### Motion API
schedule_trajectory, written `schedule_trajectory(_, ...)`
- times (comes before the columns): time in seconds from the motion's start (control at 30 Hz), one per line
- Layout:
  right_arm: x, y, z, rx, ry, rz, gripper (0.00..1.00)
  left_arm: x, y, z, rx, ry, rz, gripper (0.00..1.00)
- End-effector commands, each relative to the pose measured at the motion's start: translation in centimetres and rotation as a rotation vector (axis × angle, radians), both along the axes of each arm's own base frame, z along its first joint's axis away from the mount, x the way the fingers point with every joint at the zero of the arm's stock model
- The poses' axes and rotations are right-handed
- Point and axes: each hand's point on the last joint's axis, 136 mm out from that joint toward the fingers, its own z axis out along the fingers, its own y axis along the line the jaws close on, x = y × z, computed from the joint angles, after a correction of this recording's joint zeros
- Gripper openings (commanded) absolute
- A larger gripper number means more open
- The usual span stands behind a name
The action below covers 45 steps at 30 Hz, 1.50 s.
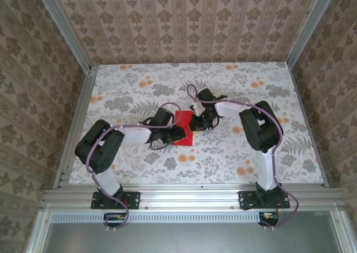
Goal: Fold a paper plane with a square sheet of paper (pick it up from the middle)
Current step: Fold the triangle a second time at the center of the table.
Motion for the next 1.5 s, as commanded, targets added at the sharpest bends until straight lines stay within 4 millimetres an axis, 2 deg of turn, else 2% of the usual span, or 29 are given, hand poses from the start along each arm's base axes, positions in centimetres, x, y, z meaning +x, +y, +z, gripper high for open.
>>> schedule_trajectory(0.0,0.0,-1.1,0.4,-0.056,-0.032,-0.022,0.10,-1.0,1.1,-1.1,0.075,0.032,-0.012,0.28)
schedule_trajectory(0.4,0.0,-0.9,-0.2,-0.054,-0.017,-0.017,0.10,-0.8,0.7,-0.5,0.065,0.018,-0.028,0.23)
schedule_trajectory(0.53,-0.2,-1.1,-1.1,-0.075,0.001,-0.014,0.10,-0.3,-0.2,1.0,0.007,-0.023,-0.040,0.23)
schedule_trajectory(0.7,-0.5,-1.8,-2.0,-0.116,0.014,-0.017,0.11,1.0,-2.0,3.9,-0.107,-0.096,-0.044,0.20)
schedule_trajectory(0.77,-0.6,-1.8,-2.2,-0.119,0.019,-0.015,0.10,1.3,-2.3,4.1,-0.122,-0.106,-0.039,0.18)
schedule_trajectory(1.03,-0.7,-1.7,-2.4,-0.120,0.024,-0.013,0.10,2.1,-2.4,2.5,-0.077,-0.075,-0.019,0.08)
schedule_trajectory(1.47,-0.6,-1.8,-2.7,-0.125,0.027,-0.017,0.10,1.5,-1.6,-0.4,0.016,-0.005,-0.016,0.06)
